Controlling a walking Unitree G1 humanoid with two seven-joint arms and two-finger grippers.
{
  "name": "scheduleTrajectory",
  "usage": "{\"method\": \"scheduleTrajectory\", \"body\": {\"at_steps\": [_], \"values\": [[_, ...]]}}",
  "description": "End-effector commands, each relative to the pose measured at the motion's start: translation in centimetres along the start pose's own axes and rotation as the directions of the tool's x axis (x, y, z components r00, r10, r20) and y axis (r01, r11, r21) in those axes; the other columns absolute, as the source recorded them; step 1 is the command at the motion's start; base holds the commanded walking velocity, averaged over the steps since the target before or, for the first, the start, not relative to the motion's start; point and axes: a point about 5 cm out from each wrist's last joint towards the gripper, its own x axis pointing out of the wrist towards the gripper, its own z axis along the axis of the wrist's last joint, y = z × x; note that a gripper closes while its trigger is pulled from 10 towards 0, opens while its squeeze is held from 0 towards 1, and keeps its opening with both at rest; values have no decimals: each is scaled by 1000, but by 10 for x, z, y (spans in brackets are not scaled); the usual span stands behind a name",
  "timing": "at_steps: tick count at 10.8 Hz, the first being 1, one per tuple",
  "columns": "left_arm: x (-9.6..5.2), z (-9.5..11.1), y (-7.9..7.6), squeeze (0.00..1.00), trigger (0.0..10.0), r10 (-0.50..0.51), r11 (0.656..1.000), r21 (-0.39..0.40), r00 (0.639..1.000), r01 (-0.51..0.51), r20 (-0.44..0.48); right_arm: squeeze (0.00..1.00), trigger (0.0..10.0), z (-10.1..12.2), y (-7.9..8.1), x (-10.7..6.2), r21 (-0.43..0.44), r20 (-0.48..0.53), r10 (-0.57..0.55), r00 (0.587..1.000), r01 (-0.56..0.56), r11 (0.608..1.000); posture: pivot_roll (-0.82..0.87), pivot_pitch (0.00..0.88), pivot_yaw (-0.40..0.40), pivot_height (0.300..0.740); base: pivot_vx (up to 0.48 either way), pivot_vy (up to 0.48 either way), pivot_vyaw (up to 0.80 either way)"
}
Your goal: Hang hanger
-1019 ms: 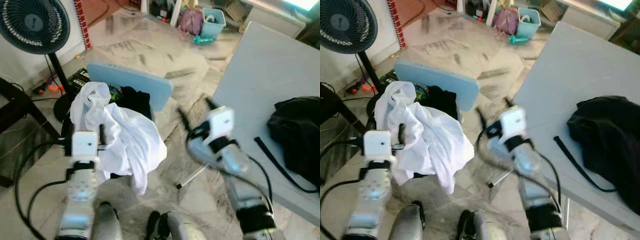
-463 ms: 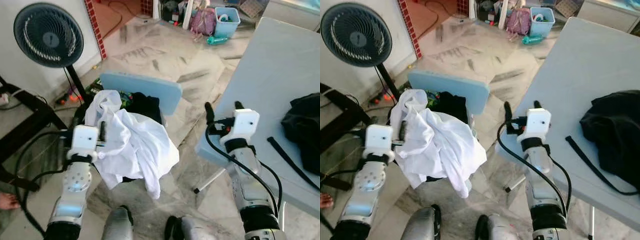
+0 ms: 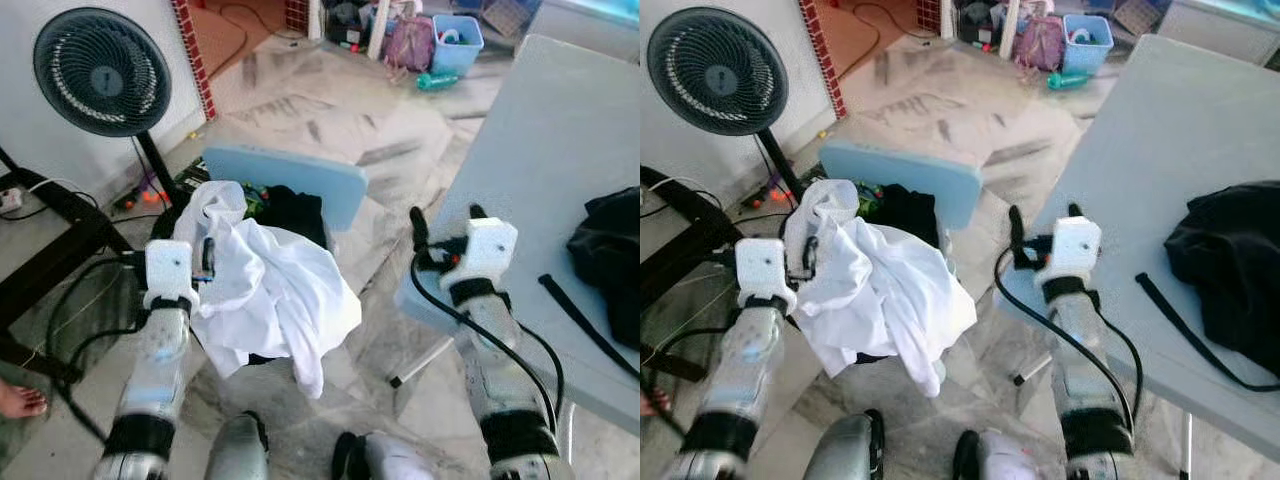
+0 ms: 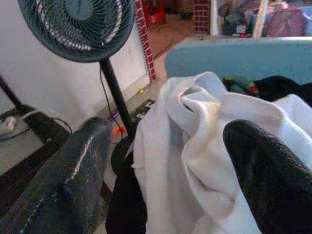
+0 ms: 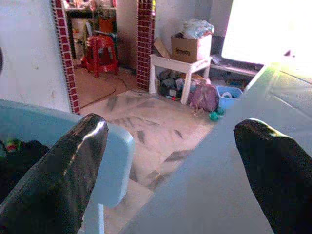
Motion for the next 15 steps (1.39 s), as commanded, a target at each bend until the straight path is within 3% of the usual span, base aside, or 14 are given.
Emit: {"method": "scheduleTrajectory", "body": {"at_steps": [1, 2, 3, 4, 5, 8, 9, 12, 15], "values": [[3, -1, 3, 0, 10000, 29, 999, -26, 1000, -30, -5, 0, 10000, 1, 0, 2, -12, 6, 6, 1000, -6, 1000, 25, 128, -28, 740, 0, 0, 0], [6, 1, 0, 588, 10000, 28, 995, -97, 1000, -29, -13, 0, 10000, 1, 1, 4, -12, 10, 14, 1000, -14, 1000, 25, 127, -29, 740, 0, 0, 0], [7, 1, -5, 1000, 10000, 8, 992, -125, 1000, -9, -8, 0, 10000, 2, 4, 6, -14, 15, 24, 1000, -24, 1000, 24, 126, -29, 740, 0, 0, 0], [6, 0, -14, 1000, 10000, -22, 992, -123, 1000, 21, -8, 0, 10000, 3, 5, 6, -17, 18, 33, 999, -32, 999, 21, 124, -29, 740, 0, 0, 0], [-3, 0, -37, 0, 10000, -136, 977, -163, 990, 138, 21, 0, 10000, 1, 8, 5, -17, 18, 42, 999, -41, 999, 19, 123, -29, 740, 0, 0, 0], [-9, -7, -60, 0, 10000, -186, 944, -279, 982, 174, -19, 0, 10000, 1, 12, 6, -20, 17, 69, 997, -69, 997, 17, 123, -43, 740, 0, 0, 0], [-8, -8, -62, 0, 10000, -178, 948, -272, 984, 164, -27, 0, 10000, 2, 13, 7, -27, 20, 80, 997, -80, 996, 13, 124, -48, 740, 0, 0, 0], [-5, -20, -57, 0, 10000, -123, 919, -388, 984, 65, -126, 0, 10000, 3, 13, 8, -43, 16, 101, 995, -100, 994, 9, 127, -59, 740, 0, 0, 0], [-2, -21, -59, 0, 10000, -121, 899, -435, 982, 47, -144, 0, 10000, 4, 16, 8, -49, 18, 117, 993, -116, 992, 3, 126, -67, 740, 0, 0, 0]]}}
